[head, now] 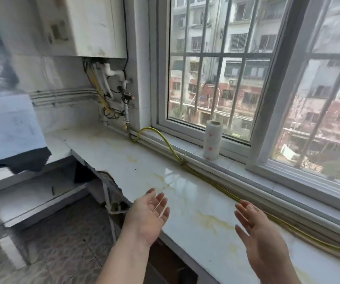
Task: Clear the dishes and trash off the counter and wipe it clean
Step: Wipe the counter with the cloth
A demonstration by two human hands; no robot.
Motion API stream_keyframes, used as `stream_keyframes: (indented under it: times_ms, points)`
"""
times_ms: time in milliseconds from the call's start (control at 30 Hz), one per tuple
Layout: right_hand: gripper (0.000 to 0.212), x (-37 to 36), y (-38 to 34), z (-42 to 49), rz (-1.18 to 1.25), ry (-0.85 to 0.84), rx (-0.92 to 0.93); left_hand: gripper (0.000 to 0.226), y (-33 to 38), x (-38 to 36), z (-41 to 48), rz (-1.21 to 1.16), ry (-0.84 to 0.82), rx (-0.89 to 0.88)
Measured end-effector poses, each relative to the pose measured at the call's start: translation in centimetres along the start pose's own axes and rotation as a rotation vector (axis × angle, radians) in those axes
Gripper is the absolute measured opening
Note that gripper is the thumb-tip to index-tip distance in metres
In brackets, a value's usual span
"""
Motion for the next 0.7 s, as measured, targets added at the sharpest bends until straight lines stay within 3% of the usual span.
stream_keyframes:
  times_ms: [267, 567, 700]
  points:
    - [0.020, -13.8, 6.5, -2.1, -0.085, -0.184, -0.093, 0.013, 11.3, 9.1, 2.8, -0.137, 0.117, -0.125]
    - [0.015, -26.8, 12.3, -2.4, -0.191, -0.417, -0.193, 0.023, 19.0, 16.3, 6.3, -0.297, 0.308, -0.237]
    - [0.013, -34.6, 14.6, -1.1, -0.209, -0.539, -0.247, 0.013, 23.8, 17.7, 8.4, -0.348, 0.391, -0.333]
Point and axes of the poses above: each hand's wrist, its own z-axis towards the middle knuckle, its own x-axis out of the back of the hand, y = z × x, the point moved 3 cm from there along z, towards the middle knuckle, and after that the axes turned 13 degrees about y, right-handed, at the moved point
